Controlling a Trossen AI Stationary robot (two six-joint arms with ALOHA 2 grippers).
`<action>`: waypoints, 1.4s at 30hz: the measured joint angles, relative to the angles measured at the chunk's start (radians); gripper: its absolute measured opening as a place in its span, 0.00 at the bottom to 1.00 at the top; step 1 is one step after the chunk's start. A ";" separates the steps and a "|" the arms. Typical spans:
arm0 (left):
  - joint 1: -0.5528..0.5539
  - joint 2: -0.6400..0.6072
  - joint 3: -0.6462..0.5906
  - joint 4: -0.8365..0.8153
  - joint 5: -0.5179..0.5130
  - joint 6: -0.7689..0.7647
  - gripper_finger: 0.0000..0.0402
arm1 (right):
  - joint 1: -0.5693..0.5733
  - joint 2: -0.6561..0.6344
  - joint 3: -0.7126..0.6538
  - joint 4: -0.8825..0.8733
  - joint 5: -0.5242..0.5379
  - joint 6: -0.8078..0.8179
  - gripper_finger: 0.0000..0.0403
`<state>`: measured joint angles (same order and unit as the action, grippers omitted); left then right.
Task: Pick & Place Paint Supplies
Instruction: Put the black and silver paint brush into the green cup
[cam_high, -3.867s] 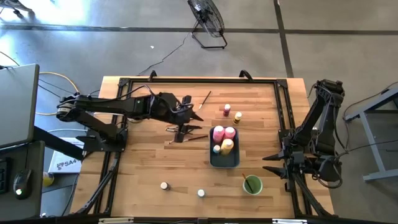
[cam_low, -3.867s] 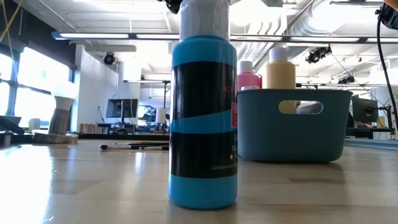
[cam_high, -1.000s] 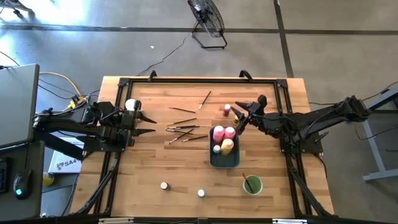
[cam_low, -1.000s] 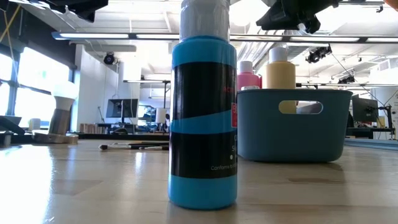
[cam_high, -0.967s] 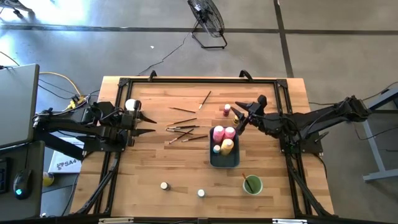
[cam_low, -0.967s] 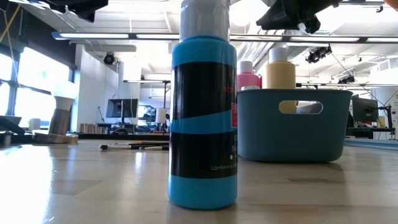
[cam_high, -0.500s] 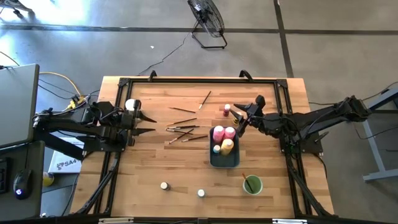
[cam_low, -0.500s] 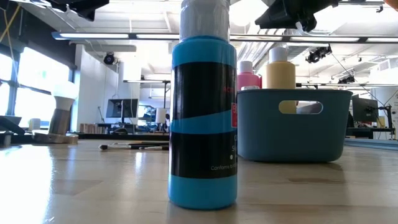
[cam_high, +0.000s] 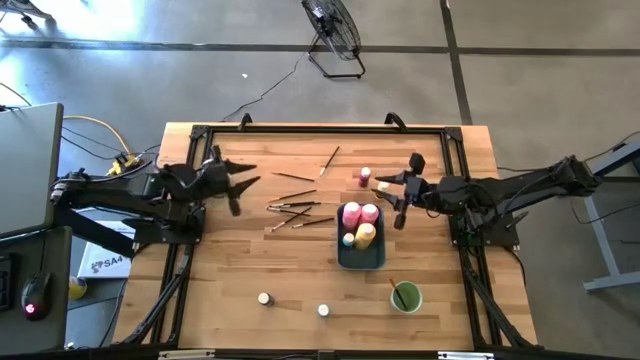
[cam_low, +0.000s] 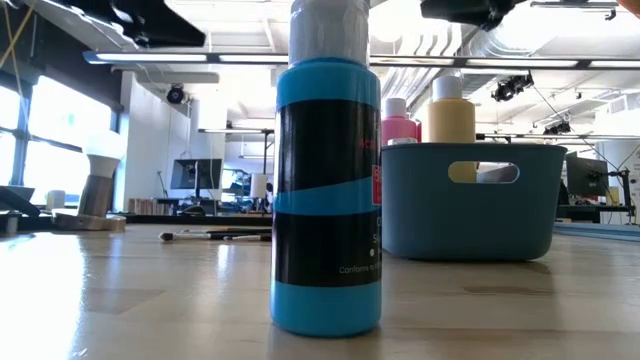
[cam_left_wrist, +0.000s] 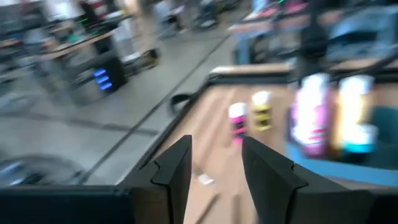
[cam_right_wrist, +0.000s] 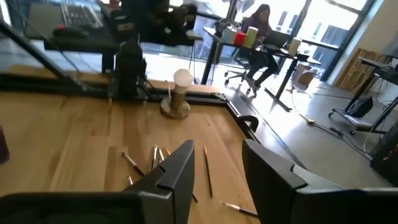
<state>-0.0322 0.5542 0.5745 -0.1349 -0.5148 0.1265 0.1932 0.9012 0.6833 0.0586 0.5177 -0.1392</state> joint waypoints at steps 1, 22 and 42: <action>0.000 0.015 0.010 -0.005 -0.040 0.000 0.34 | 0.000 -0.002 -0.001 -0.004 -0.001 -0.006 0.32; 0.598 0.350 0.200 -0.084 0.641 -0.087 0.34 | 0.000 0.008 0.000 -0.089 -0.055 0.015 0.32; 0.823 0.728 0.403 0.038 0.955 -0.158 0.34 | 0.000 0.008 0.000 -0.113 -0.054 0.015 0.32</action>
<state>0.7912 1.2820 0.9770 -0.0972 0.4400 -0.0317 0.1935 0.9089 0.6830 -0.0549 0.4641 -0.1246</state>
